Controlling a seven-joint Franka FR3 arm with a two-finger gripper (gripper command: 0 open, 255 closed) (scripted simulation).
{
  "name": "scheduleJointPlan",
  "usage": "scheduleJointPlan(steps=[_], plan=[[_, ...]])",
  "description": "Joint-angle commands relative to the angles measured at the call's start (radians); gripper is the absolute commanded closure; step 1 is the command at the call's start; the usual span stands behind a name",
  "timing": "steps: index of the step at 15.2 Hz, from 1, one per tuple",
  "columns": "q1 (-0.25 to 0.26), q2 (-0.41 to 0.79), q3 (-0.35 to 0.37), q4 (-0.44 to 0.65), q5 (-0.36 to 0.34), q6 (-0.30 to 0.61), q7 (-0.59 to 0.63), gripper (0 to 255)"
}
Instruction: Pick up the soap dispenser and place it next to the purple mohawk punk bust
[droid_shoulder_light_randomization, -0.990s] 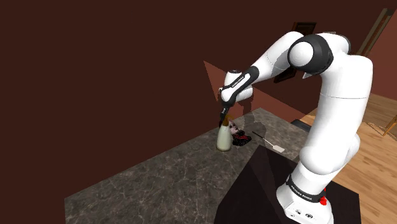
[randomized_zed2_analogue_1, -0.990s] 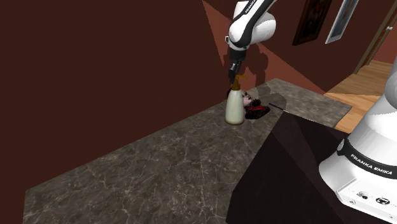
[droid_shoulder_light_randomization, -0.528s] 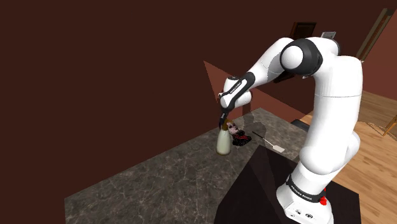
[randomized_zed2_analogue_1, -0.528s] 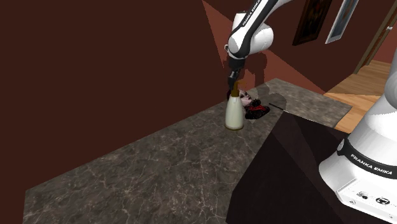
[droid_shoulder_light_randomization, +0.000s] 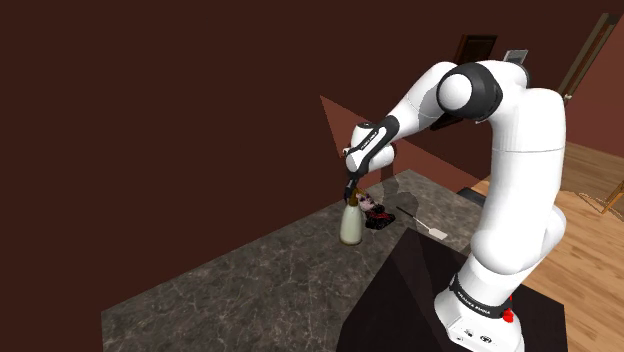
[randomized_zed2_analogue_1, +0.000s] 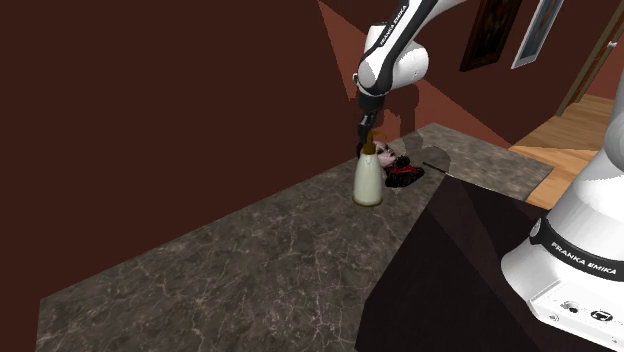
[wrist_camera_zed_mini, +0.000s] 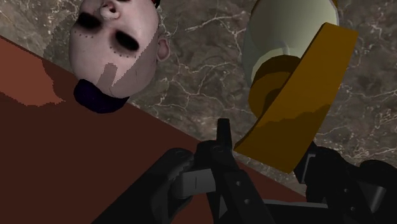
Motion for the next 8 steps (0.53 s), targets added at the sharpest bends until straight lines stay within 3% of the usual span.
scheduleJointPlan(steps=[1,6,8], plan=[[0.0,0.0,0.0,0.0,0.0,0.0,0.0,0],[0.0,0.0,0.0,0.0,0.0,0.0,0.0,0],[0.003,-0.067,-0.001,-0.015,-0.002,-0.052,0.001,0]])
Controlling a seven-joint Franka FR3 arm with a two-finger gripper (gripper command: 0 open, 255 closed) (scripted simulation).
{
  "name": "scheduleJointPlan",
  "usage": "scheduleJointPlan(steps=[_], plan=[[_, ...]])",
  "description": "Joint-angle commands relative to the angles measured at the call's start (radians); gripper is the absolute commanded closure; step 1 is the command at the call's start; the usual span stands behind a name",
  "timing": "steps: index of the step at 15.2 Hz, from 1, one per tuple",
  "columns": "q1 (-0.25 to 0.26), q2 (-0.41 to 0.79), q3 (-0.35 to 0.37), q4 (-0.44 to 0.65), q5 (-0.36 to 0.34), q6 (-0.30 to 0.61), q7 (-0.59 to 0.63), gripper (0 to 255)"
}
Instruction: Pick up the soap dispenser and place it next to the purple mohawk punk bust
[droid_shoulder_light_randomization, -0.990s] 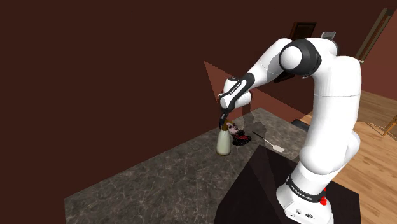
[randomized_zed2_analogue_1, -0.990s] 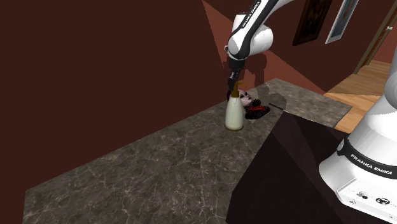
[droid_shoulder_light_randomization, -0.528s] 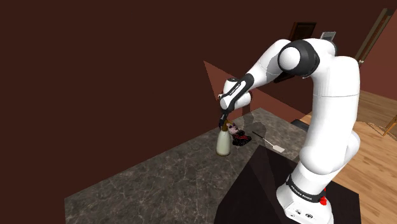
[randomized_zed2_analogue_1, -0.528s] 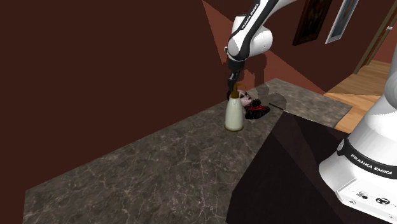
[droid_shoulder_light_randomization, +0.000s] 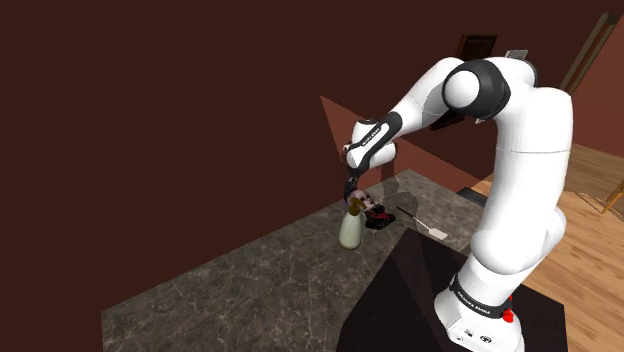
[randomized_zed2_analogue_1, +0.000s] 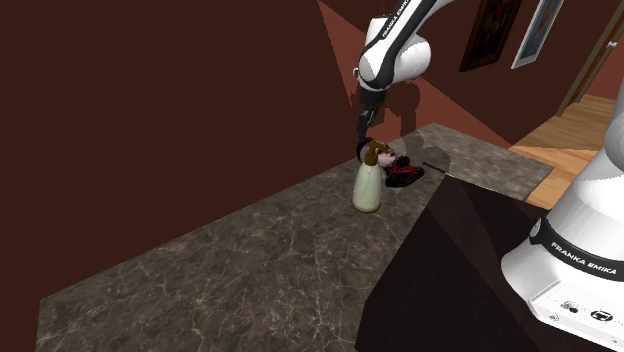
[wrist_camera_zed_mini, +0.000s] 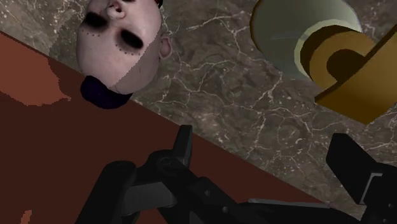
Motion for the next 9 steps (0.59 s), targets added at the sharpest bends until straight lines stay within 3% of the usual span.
scheduleJointPlan(steps=[1,9], plan=[[0.002,-0.058,-0.001,-0.01,-0.001,-0.048,0.0,0],[0.003,-0.083,0.0,-0.013,-0.002,-0.07,0.001,0]])
